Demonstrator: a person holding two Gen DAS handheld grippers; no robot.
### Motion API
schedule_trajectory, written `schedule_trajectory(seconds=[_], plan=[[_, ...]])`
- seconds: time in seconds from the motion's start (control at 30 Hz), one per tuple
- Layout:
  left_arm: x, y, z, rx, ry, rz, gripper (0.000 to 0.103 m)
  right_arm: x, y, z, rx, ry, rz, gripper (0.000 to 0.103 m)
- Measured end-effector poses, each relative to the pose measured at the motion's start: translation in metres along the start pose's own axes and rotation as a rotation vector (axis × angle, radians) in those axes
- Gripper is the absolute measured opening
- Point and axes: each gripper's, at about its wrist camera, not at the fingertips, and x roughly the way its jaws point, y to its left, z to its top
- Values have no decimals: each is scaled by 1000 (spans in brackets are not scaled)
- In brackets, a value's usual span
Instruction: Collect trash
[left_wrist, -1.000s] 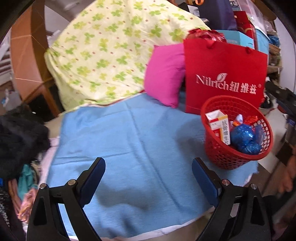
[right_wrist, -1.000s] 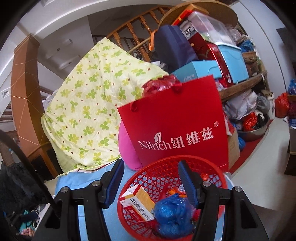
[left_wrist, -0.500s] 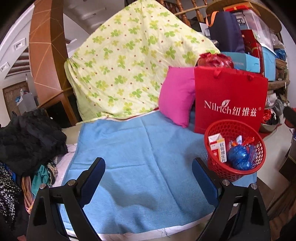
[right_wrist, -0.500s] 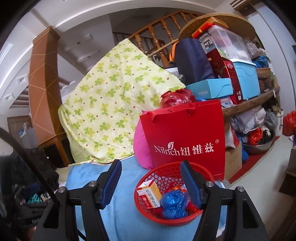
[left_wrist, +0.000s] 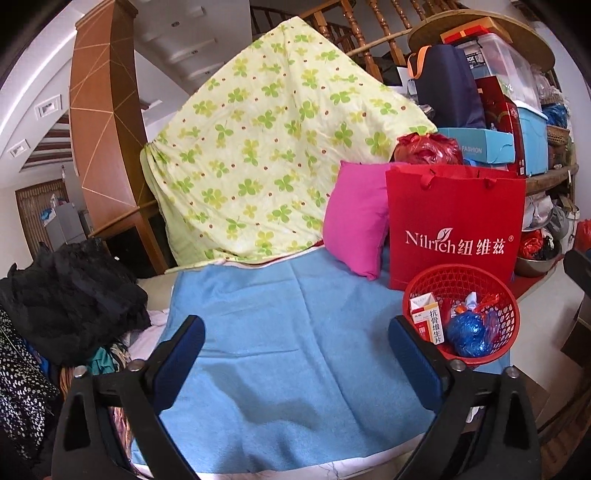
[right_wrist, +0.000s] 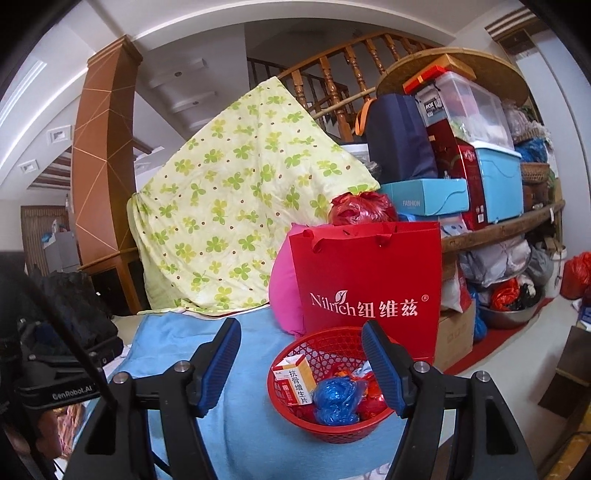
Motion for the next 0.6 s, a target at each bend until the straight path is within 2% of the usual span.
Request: schedule_trajectory(seconds=[0.6], plan=[[-21, -10, 9, 22, -36, -9, 100, -21, -4, -7, -63, 21, -24, 72]])
